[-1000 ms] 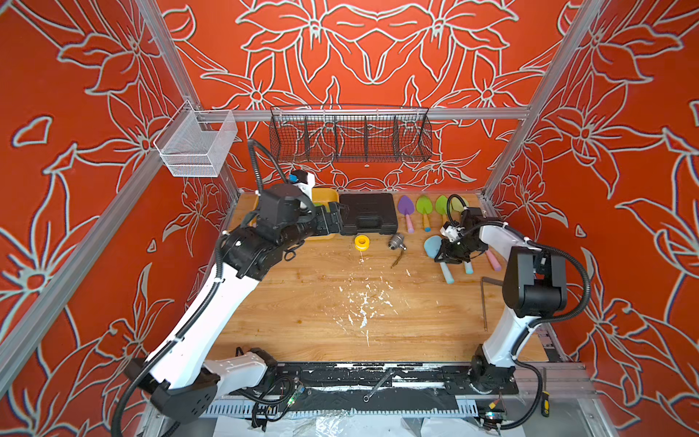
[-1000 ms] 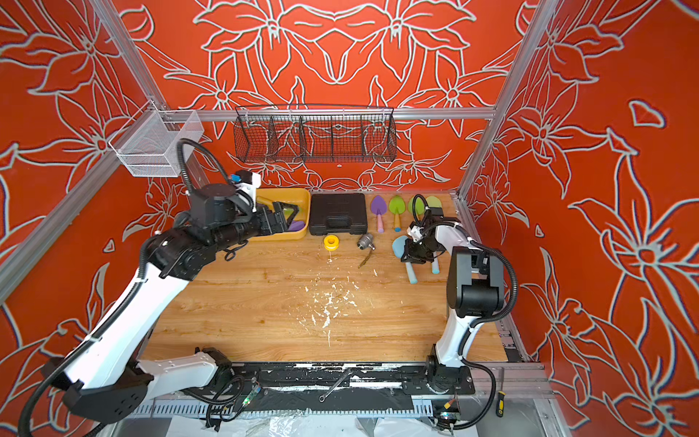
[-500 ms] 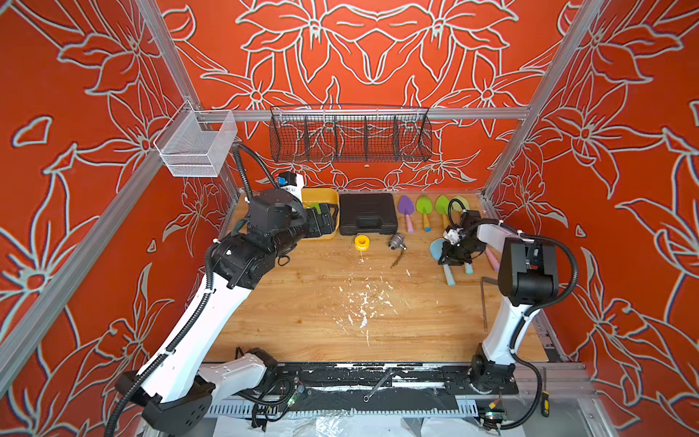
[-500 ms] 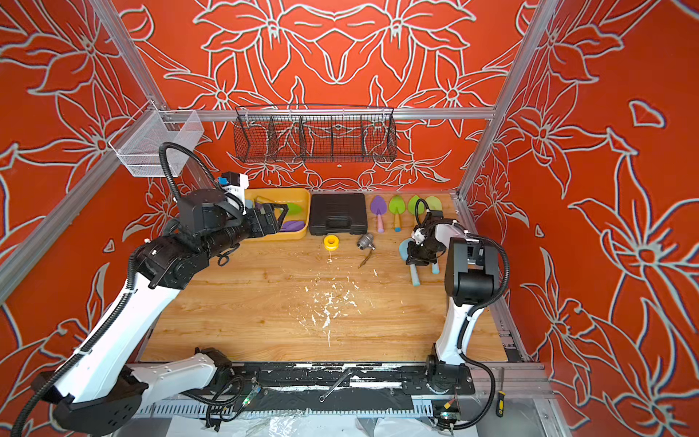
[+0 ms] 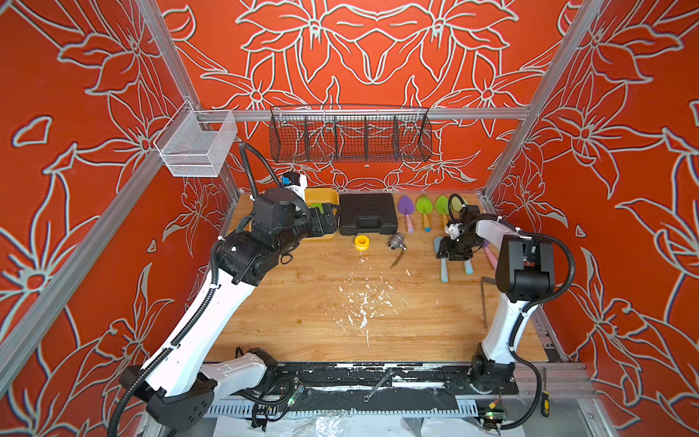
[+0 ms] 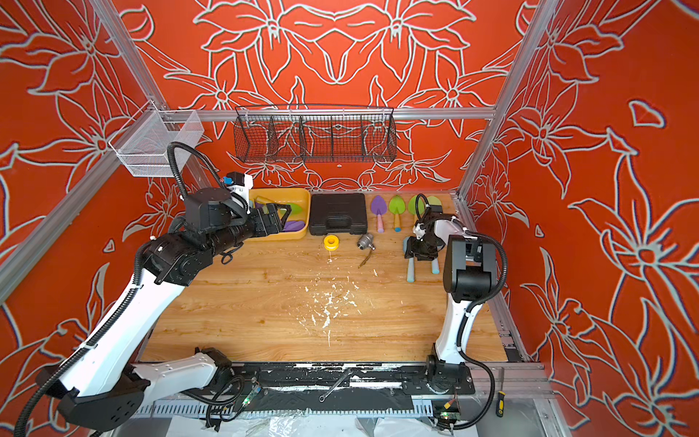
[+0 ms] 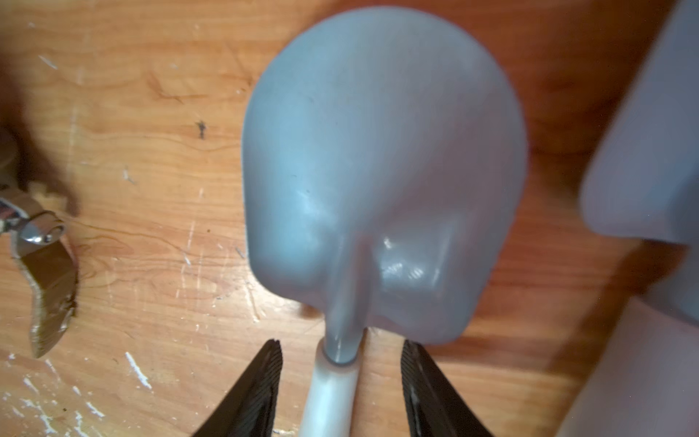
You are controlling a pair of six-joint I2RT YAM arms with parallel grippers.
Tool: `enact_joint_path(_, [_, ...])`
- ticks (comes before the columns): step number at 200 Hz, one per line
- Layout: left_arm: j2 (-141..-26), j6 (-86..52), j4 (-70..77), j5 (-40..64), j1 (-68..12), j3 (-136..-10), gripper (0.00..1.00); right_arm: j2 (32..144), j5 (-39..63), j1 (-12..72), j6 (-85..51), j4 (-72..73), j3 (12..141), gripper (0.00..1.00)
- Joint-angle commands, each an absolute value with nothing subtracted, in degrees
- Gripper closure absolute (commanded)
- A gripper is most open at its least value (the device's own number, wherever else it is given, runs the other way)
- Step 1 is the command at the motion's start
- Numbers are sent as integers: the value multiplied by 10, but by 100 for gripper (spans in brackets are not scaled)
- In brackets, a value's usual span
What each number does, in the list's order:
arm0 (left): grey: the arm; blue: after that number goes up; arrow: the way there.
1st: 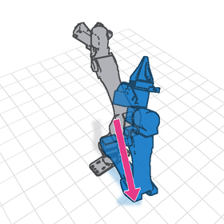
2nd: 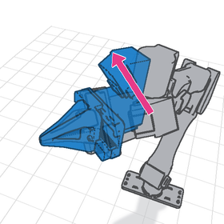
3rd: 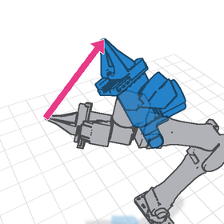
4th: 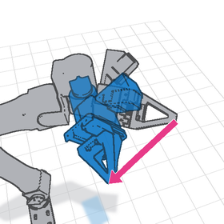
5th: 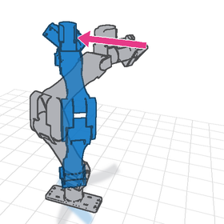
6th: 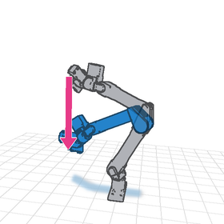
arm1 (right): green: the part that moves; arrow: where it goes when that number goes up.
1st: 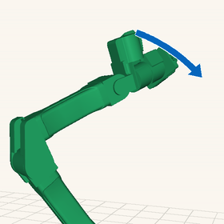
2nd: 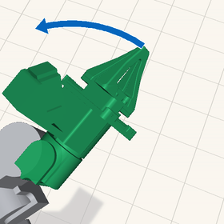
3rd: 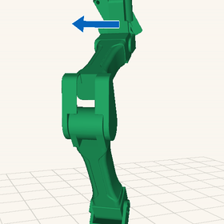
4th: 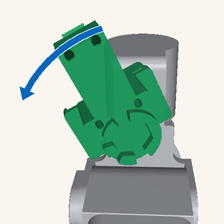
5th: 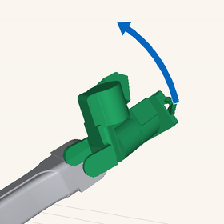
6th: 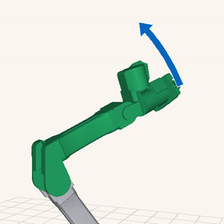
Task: Take the shovel out of the storage box
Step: Place the shovel at the center of the board.
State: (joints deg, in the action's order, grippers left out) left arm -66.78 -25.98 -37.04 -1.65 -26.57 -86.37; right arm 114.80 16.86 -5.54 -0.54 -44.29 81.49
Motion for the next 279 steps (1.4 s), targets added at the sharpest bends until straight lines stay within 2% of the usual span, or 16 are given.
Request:
enact_joint_path(1, [-670, -268, -358, -12, -263, -854, 6, 1114, 133, -42, -14, -473, 801, 46])
enact_joint_path(42, [-673, -269, -355, -15, -263, -848, 6, 1067, 91, -8, -63, -483, 746, 49])
enact_joint_path(74, [-673, -269, -353, -23, -262, -841, 5, 1051, 47, 21, -83, -480, 710, 56])
enact_joint_path(89, [-672, -269, -353, -25, -262, -839, 5, 1066, 29, 22, -89, -488, 712, 61])
enact_joint_path(115, [-670, -266, -356, -28, -262, -837, 6, 1080, 2, 25, -90, -486, 724, 78])
enact_joint_path(134, [-669, -266, -359, -30, -261, -835, 6, 1088, -24, 26, -87, -489, 737, 86])
enact_joint_path(195, [-676, -277, -368, -42, -259, -823, 5, 1125, -48, 25, -72, -501, 778, 88])
enact_joint_path(207, [-680, -280, -367, -50, -259, -817, 5, 1124, -40, 25, -74, -500, 781, 86])
enact_joint_path(215, [-683, -282, -366, -53, -259, -815, 5, 1120, -35, 25, -75, -498, 781, 81])
enact_joint_path(250, [-741, -294, -416, -67, -254, -856, 5, 1063, 26, 36, -79, -486, 771, 52])
enact_joint_path(279, [-823, -291, -471, -67, -231, -915, 5, 982, 55, 67, -79, -495, 760, 44])
